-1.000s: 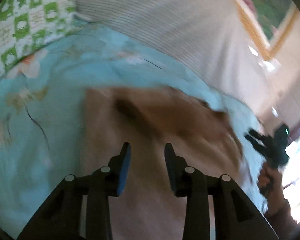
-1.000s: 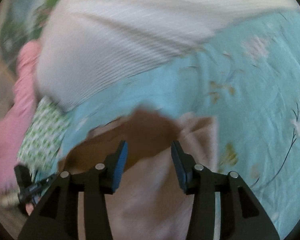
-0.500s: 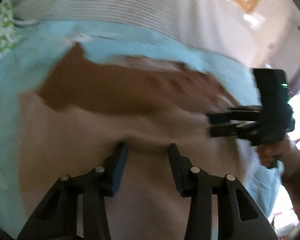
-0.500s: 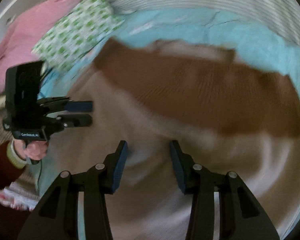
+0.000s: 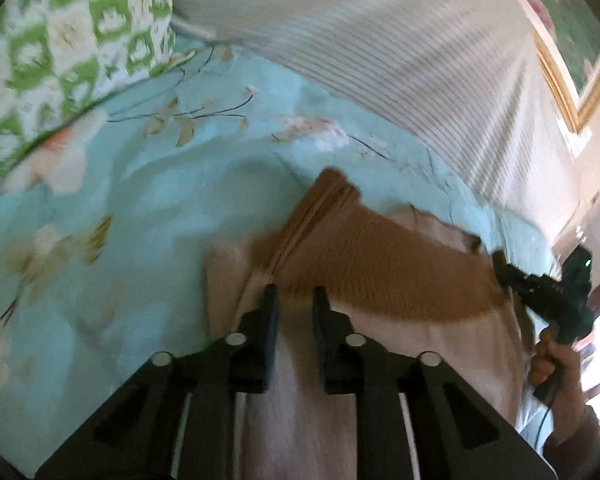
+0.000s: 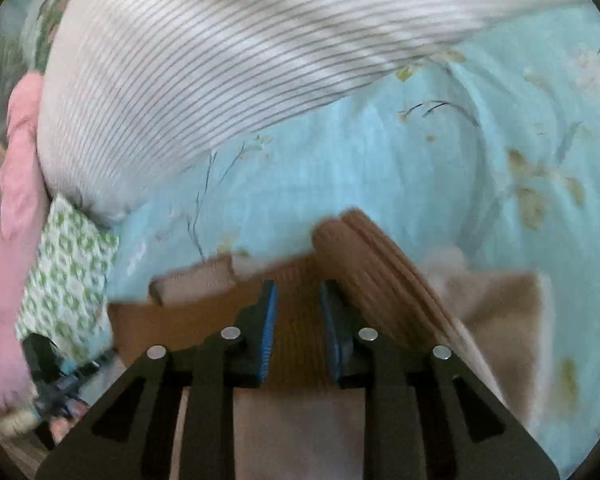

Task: Fold small clothes
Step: 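Release the hem from both grippers onto the folded sweater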

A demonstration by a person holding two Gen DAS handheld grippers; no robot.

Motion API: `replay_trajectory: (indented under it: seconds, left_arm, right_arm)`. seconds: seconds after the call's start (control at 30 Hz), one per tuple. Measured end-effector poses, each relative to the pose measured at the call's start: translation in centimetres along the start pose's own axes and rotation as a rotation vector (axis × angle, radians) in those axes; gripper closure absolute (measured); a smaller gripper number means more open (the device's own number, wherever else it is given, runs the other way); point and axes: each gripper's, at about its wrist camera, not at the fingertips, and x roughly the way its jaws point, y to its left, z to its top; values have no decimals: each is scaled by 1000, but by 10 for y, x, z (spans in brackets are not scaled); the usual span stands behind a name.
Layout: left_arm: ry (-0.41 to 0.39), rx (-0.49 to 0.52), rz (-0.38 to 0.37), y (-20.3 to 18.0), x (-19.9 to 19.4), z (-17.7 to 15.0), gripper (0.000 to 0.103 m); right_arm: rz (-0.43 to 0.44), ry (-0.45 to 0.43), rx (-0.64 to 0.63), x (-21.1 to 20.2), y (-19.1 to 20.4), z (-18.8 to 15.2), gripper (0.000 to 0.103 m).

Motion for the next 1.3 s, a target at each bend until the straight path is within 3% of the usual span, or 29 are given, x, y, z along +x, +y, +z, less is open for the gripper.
replay_trajectory:
  seconds: [0.07,0.3,0.43,0.67,0.77,1.1,1.3]
  left_arm:
    - [-18,-3,-29,-8,-24,-22,75]
    - [2,-52,-156,-28,-83,-105,73]
    - [44,-117,-171,-27,-96,-143,73]
    - [80,-200,-176,-18,-112,-185,73]
    - [86,-224,-180,-13,-113,-189,71]
    - [94,-446,-265,8,-101,-188,41]
    - [65,-494,-240,2,-89,-177,29]
  right_arm:
    - [21,-6,-35,-27,1,-13,76]
    - [75,15,-113,-81,23,-82,66]
    - [56,67,-162,-92,26,-120,66]
    - [57,86,-72,-111,14,-171,65]
    - [55,87,-41,-117,10,-183,64]
    - [8,38,45,-139,-5,-198,56]
    - [10,20,54,-144,-5,-191,56]
